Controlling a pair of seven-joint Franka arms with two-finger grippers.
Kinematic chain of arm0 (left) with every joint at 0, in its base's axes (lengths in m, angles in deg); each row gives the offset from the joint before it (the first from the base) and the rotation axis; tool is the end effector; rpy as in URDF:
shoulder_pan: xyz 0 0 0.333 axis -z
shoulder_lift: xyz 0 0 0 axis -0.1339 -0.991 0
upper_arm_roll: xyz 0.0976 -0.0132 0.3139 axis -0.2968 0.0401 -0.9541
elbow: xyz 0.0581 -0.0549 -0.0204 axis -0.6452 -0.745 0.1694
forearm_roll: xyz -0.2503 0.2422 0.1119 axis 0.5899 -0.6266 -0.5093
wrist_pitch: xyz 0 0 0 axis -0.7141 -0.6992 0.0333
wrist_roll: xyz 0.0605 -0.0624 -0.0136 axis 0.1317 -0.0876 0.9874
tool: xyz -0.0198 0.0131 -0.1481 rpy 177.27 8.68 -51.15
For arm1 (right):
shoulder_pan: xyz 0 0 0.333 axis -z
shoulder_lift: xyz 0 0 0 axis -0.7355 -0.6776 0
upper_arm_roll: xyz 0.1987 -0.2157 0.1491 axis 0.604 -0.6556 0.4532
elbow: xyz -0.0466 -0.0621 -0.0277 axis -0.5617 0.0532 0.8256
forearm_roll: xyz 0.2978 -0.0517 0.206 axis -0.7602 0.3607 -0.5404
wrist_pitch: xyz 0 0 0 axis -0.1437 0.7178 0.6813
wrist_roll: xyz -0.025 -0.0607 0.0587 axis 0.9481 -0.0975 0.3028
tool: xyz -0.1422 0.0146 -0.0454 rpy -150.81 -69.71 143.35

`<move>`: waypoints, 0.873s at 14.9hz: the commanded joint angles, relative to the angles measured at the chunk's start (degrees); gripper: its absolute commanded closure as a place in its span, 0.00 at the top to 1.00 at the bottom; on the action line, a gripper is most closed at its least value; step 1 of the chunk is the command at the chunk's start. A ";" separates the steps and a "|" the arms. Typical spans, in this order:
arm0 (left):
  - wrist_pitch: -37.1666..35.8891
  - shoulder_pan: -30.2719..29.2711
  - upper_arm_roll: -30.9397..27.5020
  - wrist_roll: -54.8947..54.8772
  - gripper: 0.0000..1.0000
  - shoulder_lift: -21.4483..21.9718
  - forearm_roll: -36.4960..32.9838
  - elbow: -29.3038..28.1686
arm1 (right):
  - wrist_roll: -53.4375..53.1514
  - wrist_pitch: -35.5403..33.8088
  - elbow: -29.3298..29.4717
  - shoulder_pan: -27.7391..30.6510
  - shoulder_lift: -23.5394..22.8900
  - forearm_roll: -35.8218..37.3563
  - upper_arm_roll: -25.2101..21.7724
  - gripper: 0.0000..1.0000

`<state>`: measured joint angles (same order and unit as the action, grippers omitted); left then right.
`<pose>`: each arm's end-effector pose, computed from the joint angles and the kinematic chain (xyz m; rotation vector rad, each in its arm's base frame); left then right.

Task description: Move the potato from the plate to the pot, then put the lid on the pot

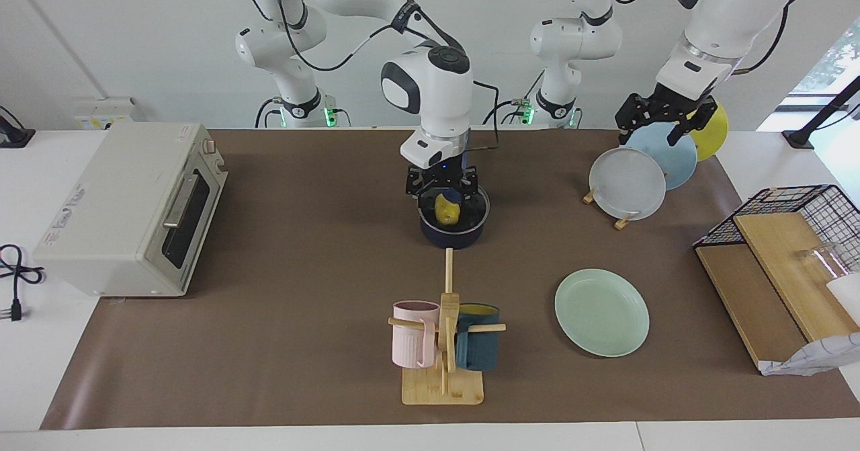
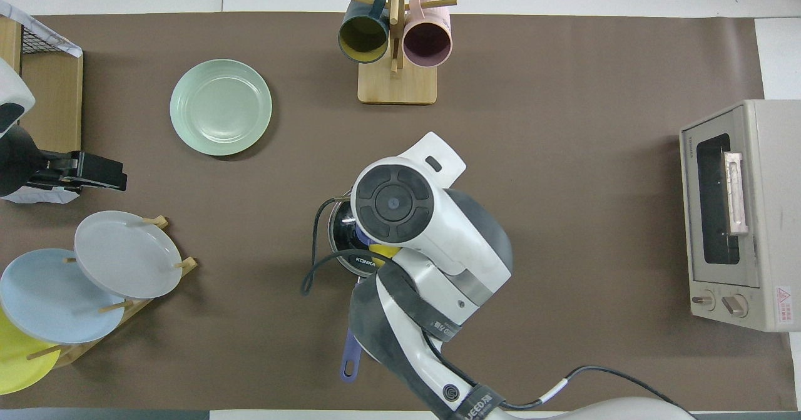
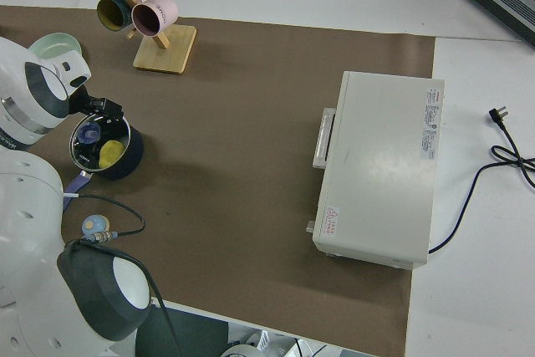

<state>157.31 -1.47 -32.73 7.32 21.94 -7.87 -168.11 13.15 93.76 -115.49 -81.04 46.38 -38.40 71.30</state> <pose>0.4926 -0.0727 0.5970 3.1196 -0.1583 -0.0339 0.5163 0.3693 0.4243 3.0936 -0.0575 0.2159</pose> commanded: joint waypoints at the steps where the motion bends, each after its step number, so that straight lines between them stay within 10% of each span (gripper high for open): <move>1: -0.19 -0.86 0.57 0.16 1.00 0.32 -0.38 -0.04 | 8.31 -10.61 6.75 5.38 1.11 -2.21 0.59 1.00; 13: -0.19 -0.86 0.57 0.15 1.00 0.41 -0.38 -0.04 | 45.67 -27.43 1.23 32.02 15.53 -6.18 0.24 1.00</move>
<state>157.31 -1.47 -32.73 7.32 21.94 -7.87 -168.11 53.70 66.30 -111.67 -51.86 60.40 -42.81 70.83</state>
